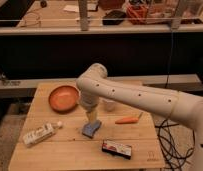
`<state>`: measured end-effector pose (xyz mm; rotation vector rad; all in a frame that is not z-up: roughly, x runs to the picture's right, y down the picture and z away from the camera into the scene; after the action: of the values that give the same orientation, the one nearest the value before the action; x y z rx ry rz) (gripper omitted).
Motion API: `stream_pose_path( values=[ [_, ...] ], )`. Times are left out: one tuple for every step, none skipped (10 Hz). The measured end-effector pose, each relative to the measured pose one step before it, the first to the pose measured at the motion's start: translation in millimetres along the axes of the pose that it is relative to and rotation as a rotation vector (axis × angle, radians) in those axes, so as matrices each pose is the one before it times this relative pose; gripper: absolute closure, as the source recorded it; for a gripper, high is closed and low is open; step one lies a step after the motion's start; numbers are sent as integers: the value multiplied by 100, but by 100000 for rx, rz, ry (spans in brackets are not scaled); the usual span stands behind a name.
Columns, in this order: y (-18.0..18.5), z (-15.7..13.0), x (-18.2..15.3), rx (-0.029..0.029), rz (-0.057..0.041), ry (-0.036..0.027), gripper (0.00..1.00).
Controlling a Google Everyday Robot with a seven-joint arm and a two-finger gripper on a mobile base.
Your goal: Move the arm in a circular motion
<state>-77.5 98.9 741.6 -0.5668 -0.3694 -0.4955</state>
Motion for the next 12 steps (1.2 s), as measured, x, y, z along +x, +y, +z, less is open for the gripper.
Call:
stream_pose_path(
  values=[
    [-2352, 483, 821, 283, -1707, 319, 20],
    [-2396, 319, 1053, 978, -963, -365, 20],
    [-2060, 267, 1249, 1231, -746, -116, 20],
    [-2104, 163, 1188, 1631, -254, 41, 20],
    [-2388, 32, 2207, 2711, 1167, 333, 20],
    [-1179, -77, 1704, 1912, 1539, 649, 20],
    [-907, -279, 2098, 2311, 2496, 562, 20],
    [-390, -528, 2339, 2401, 3138, 698, 20],
    [157, -569, 2136, 1632, 2927, 795, 20],
    [554, -663, 2664, 1225, 3646, 1156, 20],
    [800, -580, 2611, 512, 3636, 1308, 20],
    [952, -409, 2280, -20, 3212, 1200, 20]
  ],
)
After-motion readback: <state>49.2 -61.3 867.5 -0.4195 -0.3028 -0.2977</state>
